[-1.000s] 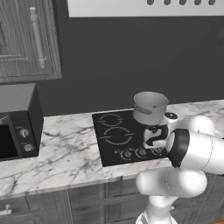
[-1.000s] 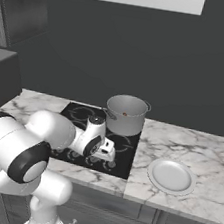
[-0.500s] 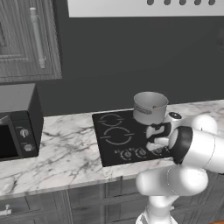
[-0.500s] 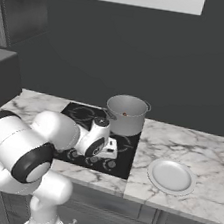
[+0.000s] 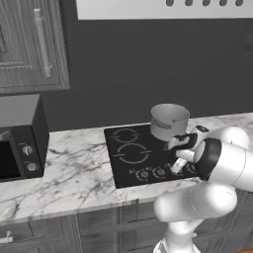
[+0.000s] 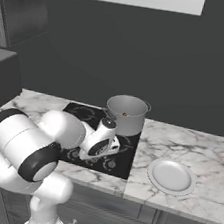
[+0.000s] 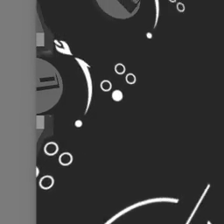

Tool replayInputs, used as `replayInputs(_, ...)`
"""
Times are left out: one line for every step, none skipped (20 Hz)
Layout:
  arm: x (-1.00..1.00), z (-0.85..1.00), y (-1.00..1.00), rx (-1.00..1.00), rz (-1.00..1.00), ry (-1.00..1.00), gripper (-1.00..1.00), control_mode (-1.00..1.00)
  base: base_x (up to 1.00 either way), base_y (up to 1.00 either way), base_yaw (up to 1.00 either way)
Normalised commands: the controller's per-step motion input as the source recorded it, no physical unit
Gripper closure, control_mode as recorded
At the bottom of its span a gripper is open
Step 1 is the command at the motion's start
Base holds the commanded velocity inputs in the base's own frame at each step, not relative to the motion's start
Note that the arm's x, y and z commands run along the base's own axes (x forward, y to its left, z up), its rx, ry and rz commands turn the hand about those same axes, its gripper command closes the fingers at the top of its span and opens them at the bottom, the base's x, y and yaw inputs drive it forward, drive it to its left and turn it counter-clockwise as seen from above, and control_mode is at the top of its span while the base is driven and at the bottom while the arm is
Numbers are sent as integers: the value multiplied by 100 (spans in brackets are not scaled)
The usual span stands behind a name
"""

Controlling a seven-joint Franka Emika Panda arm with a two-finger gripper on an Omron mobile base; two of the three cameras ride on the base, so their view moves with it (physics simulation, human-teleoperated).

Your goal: Retrieve the frozen meat and place it in the pot on a burner. Then turn the burner on.

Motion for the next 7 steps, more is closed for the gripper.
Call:
replayInputs(0,-17,0,-2,49,-1,100,-100,0,0,0)
replayInputs(0,-15,0,-2,47,0,100,-100,0,0,0)
replayInputs(0,-14,0,-3,47,0,100,-100,0,0,0)
replayInputs(0,-19,0,-3,47,0,100,-100,0,0,0)
replayInputs(0,-23,0,-3,44,0,100,-100,0,0,0)
replayInputs(0,-22,0,-3,43,0,100,-100,0,0,0)
replayInputs(0,-21,0,-3,42,0,100,-100,0,0,0)
